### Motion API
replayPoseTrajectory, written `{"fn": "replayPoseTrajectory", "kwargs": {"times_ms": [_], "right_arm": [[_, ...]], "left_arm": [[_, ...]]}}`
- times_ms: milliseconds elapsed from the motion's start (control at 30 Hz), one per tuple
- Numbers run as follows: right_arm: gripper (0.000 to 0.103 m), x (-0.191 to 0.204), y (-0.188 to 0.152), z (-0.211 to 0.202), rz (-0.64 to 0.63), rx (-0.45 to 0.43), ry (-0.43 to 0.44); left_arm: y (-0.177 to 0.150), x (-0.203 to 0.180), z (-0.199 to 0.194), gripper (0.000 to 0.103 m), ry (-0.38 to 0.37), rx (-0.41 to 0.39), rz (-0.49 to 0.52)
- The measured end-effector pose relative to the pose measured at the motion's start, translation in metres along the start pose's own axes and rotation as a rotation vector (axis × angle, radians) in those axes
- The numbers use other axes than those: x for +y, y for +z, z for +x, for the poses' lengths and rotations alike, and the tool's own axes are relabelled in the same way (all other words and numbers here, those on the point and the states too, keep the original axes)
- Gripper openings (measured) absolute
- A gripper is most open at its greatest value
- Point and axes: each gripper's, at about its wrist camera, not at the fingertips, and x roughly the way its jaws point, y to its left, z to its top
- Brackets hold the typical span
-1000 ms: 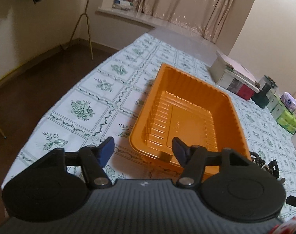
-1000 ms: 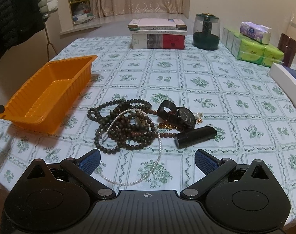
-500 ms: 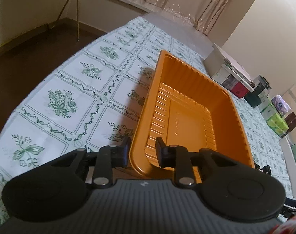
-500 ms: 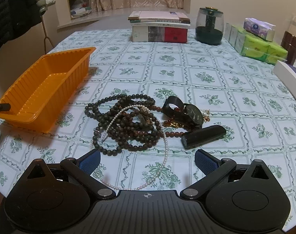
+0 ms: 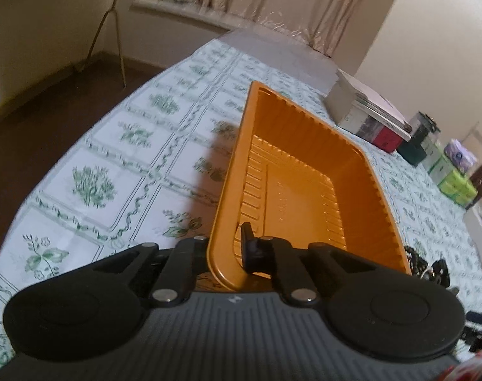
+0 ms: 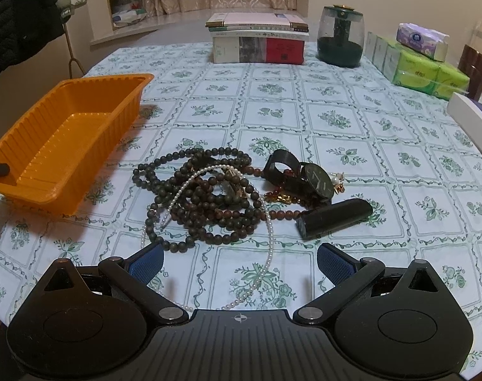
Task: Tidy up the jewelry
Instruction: 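Grasp the orange tray rim with the left gripper and pull it closer, then grasp the pearl necklace with the right gripper and lift it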
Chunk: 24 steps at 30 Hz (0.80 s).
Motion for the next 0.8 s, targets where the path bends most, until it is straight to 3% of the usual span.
{"fn": "replayPoseTrajectory", "kwargs": {"times_ms": [267, 367, 433, 567, 633, 800], "right_arm": [[0.102, -0.009, -0.006, -0.005, -0.006, -0.036, 0.0], [0.101, -0.013, -0.008, -0.006, -0.01, -0.051, 0.013], [0.085, -0.015, -0.01, -0.004, -0.01, -0.049, 0.024], [0.074, -0.018, -0.014, 0.004, -0.004, -0.03, 0.059], [0.06, -0.019, -0.016, 0.007, -0.012, -0.024, 0.064], [0.041, -0.024, -0.015, 0.02, -0.021, -0.009, 0.061]], "left_arm": [[0.002, -0.055, -0.026, 0.007, 0.085, -0.058, 0.255], [0.003, -0.075, -0.029, 0.004, 0.15, -0.062, 0.364], [0.003, -0.081, -0.03, 0.004, 0.162, -0.057, 0.393], [0.001, -0.098, -0.032, 0.004, 0.197, -0.057, 0.461], [0.0, -0.103, -0.032, 0.004, 0.211, -0.056, 0.485], [-0.003, -0.113, -0.035, 0.004, 0.229, -0.056, 0.516]]}}
